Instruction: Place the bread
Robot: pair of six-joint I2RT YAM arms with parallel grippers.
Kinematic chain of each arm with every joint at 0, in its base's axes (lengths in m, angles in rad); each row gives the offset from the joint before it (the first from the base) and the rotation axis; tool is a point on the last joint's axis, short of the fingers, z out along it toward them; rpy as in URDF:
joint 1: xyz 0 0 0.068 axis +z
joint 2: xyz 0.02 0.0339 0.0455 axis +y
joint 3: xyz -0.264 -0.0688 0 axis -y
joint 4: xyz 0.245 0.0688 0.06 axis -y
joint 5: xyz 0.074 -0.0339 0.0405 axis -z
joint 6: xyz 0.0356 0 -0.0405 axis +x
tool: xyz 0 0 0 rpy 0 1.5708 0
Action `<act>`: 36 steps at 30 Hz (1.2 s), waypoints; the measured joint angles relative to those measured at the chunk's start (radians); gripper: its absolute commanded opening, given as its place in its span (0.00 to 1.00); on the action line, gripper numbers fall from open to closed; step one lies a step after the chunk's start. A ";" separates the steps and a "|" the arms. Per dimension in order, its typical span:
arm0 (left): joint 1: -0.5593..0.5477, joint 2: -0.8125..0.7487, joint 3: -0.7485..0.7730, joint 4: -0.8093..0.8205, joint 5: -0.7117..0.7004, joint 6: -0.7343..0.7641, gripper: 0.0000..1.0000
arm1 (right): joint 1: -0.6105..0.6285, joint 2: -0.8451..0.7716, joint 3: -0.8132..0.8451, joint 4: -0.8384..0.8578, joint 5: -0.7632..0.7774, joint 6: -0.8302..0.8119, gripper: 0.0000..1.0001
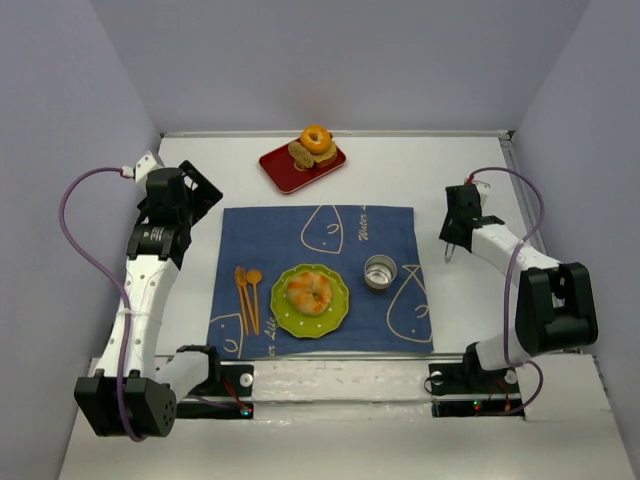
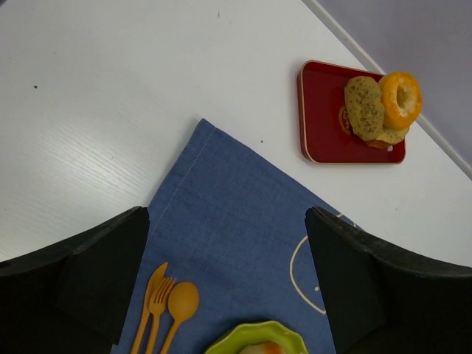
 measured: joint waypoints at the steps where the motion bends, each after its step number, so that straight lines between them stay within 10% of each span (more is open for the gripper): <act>1: 0.000 0.000 0.000 0.002 0.001 0.000 0.99 | 0.000 0.001 -0.017 -0.026 -0.008 0.029 0.42; 17: 0.000 -0.006 -0.002 0.005 0.002 0.000 0.99 | 0.000 -0.072 0.003 -0.252 -0.039 0.174 1.00; 36: 0.000 -0.036 -0.002 0.005 -0.040 0.000 0.99 | 0.000 -0.434 0.273 -0.404 -0.068 0.030 1.00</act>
